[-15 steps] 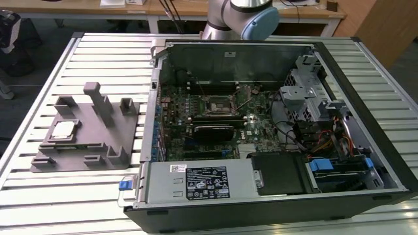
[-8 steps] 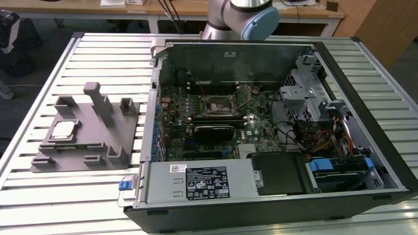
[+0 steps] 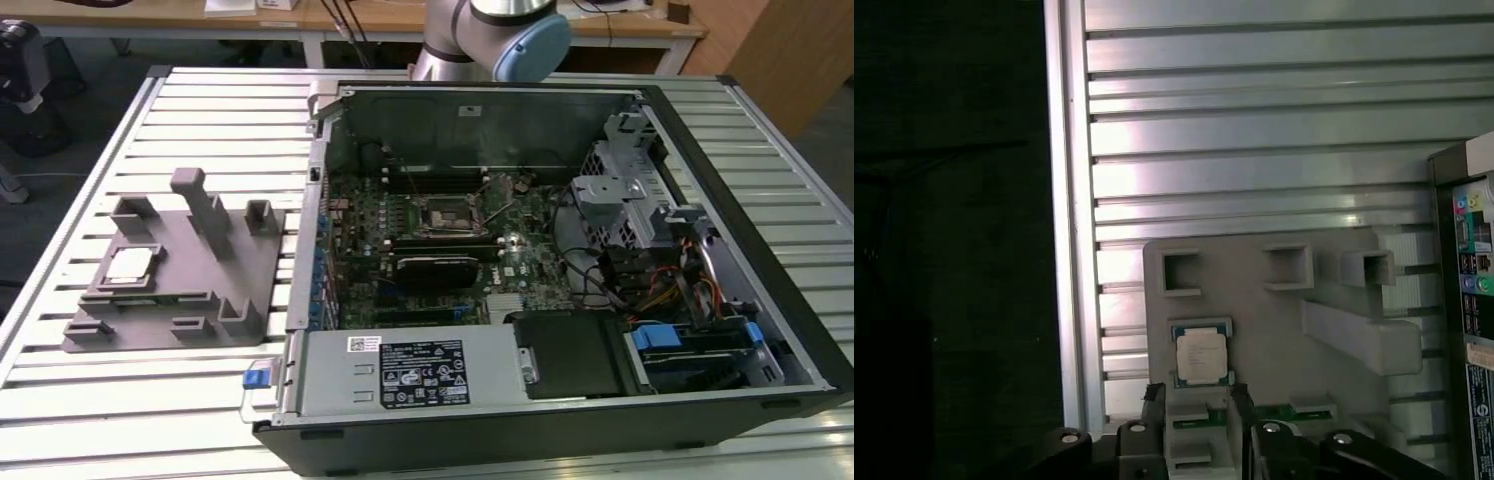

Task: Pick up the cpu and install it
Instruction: 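Pick up the cpu and move it towards the insertion slot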

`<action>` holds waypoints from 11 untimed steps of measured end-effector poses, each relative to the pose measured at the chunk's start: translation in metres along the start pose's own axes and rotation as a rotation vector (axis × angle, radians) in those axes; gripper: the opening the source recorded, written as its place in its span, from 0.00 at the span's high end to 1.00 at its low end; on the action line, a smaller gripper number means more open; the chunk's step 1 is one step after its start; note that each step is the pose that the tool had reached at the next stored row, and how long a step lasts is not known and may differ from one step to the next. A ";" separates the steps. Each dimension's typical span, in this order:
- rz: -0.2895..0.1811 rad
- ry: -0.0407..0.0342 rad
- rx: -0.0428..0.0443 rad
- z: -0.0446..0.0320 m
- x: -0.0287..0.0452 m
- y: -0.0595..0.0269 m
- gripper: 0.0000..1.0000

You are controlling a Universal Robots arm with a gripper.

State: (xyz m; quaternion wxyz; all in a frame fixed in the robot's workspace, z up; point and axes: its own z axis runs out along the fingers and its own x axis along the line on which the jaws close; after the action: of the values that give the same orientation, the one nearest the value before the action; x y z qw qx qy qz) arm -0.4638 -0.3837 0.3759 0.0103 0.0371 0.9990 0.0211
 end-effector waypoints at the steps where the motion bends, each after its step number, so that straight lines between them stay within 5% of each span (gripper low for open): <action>1: -0.001 0.0021 0.0002 0.0014 -0.0003 -0.0011 0.59; 7: -0.016 0.0084 0.0004 0.0140 -0.0038 -0.0064 0.30; 11: -0.034 0.0094 0.0002 0.0213 -0.0058 -0.0074 0.24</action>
State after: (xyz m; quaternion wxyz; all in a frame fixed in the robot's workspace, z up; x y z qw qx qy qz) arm -0.4581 -0.3907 0.3544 0.0059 0.0200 0.9996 0.0211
